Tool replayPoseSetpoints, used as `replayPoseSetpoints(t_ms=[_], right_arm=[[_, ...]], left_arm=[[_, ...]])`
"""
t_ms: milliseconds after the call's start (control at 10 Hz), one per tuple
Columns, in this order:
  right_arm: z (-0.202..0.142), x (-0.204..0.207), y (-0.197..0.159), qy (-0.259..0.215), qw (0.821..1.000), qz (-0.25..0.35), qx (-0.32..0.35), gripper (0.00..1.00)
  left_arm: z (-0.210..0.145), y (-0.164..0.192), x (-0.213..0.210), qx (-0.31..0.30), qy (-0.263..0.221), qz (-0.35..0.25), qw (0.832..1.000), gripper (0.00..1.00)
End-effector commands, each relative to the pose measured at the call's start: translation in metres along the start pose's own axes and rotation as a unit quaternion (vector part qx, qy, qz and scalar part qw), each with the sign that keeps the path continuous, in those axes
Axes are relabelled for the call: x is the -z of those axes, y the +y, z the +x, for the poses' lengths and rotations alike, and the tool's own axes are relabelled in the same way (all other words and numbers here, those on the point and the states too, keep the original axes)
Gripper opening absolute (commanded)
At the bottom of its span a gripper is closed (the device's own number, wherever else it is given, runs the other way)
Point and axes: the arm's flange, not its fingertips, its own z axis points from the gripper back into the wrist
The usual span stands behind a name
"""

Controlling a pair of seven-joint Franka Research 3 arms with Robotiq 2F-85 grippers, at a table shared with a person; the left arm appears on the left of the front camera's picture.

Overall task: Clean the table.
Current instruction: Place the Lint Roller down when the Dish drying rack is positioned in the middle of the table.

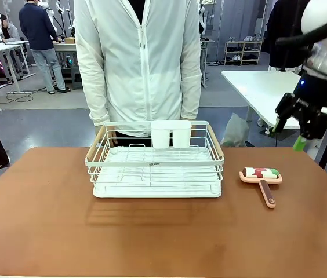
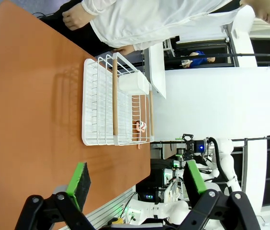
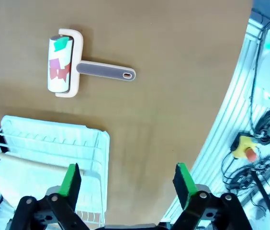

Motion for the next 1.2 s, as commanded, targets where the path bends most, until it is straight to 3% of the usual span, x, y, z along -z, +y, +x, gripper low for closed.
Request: replayPoseSetpoints(t_ms=[0,1100], right_arm=[[0.0041,0.0171,-0.0046,0.007,1.0,0.012,0.009,1.0],[0.0041,0.0171,-0.0046,0.007,1.0,0.012,0.009,1.0]], left_arm=[[0.0009,-0.0015,-0.0024,-0.002,-0.005,-0.014,1.0,1.0],[0.0009,-0.0015,-0.0024,-0.002,-0.005,-0.014,1.0,1.0]])
